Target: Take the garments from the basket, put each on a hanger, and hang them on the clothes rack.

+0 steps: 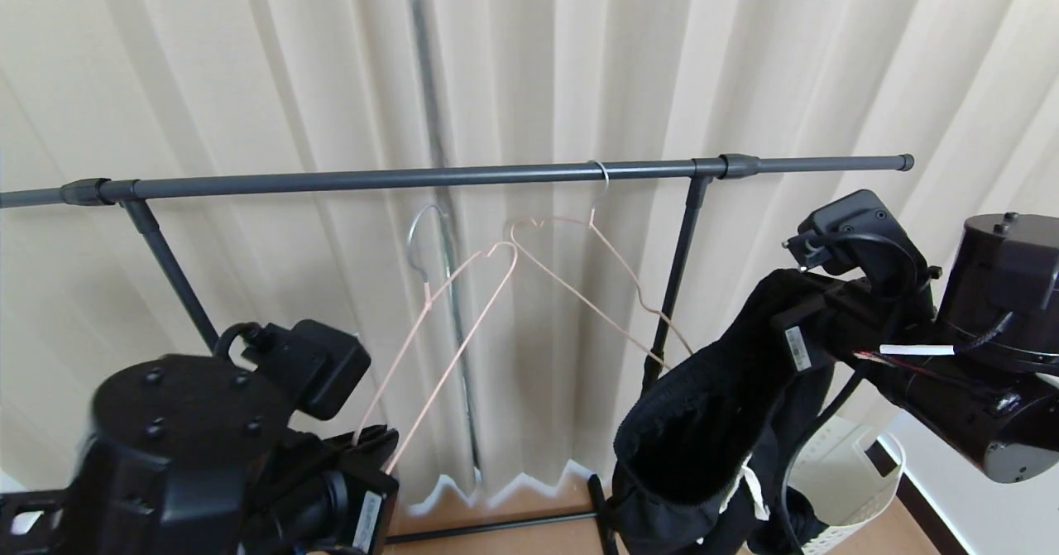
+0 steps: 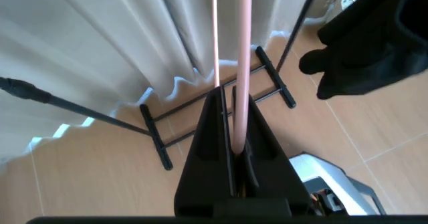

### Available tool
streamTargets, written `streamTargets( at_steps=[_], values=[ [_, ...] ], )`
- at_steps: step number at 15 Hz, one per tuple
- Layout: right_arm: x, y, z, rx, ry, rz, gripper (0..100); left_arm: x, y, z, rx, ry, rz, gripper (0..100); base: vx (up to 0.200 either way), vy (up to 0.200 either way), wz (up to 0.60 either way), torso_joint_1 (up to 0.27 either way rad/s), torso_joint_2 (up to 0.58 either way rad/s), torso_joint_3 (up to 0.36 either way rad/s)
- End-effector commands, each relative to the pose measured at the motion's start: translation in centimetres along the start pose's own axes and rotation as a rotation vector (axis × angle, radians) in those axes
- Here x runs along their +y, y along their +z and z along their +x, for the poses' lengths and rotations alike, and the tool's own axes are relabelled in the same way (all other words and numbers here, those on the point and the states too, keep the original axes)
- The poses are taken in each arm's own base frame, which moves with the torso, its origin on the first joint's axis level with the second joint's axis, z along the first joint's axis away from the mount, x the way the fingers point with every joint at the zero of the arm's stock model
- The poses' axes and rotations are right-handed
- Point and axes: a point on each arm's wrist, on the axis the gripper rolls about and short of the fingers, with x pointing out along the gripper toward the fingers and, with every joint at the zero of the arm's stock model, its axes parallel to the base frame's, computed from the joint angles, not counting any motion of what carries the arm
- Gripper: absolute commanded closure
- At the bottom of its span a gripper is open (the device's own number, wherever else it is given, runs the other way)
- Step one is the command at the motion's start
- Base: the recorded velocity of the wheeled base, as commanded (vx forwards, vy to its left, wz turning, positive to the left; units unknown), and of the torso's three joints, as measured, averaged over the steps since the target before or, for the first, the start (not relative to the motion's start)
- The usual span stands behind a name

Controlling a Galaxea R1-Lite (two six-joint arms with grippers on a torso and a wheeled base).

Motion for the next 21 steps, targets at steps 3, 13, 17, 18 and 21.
streamTargets(
  at_steps=[3, 13, 17, 18, 21],
  values=[
    [2.6, -0.1, 1.4, 0.052, -0.070, -0.034, 100, 1.4, -3.5, -2.9, -0.084, -0.259, 0.085, 100, 0.000, 0.000, 0.00, 0.000, 0.00, 0.000],
    [2.3, -0.1, 3.0, 0.071, -0.103, -0.006, 100, 2.5, -4.4, 0.5, -0.043, -0.486, 0.318, 100, 0.000, 0.000, 0.00, 0.000, 0.00, 0.000],
    [3.8, -0.1, 2.0, 0.058, -0.047, -0.016, 100, 2.2, -5.2, 1.2, -0.037, -0.493, 0.324, 100, 0.000, 0.000, 0.00, 0.000, 0.00, 0.000],
    [4.2, -0.1, 1.8, 0.054, -0.033, -0.015, 100, 2.1, -5.3, 1.1, -0.047, -0.494, 0.325, 100, 0.000, 0.000, 0.00, 0.000, 0.00, 0.000],
    [5.7, -0.2, 1.5, 0.055, -0.001, -0.019, 100, 1.9, -5.5, 1.0, -0.041, -0.512, 0.335, 100, 0.000, 0.000, 0.00, 0.000, 0.00, 0.000]
  ],
)
